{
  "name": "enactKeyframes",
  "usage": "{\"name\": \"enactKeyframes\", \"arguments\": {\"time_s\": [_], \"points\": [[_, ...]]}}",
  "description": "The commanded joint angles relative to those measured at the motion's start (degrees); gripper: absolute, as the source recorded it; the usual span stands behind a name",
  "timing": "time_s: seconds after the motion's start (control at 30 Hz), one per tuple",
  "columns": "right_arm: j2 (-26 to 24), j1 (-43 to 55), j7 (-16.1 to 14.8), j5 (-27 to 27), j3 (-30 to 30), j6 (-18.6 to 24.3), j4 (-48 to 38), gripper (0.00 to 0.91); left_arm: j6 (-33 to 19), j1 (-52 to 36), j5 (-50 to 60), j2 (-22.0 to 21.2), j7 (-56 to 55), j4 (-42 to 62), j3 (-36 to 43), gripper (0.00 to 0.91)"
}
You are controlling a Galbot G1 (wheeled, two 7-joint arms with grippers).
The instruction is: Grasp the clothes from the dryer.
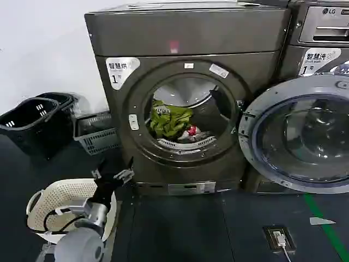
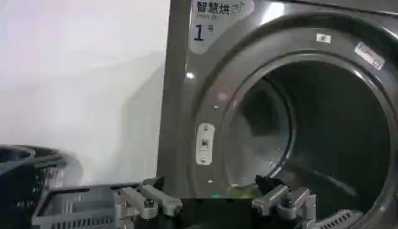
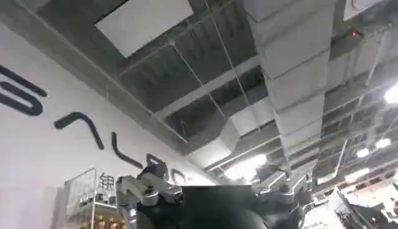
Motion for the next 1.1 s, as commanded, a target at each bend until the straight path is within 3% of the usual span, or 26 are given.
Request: {"name": "enactKeyframes", "arguments": {"time_s": [0.03,1.1], "points": [[0.00,0.16,0.35,1.61,-0.02,0.25,0.27,0.907,-0.07,-0.08,0.12,-0.23,0.03,0.06,0.19,0.907],[-0.68,-0.51,1.10,3.21,0.96,-0.26,-0.79,0.907,-0.31,-0.62,0.22,-0.20,0.00,0.01,1.19,0.907]]}}
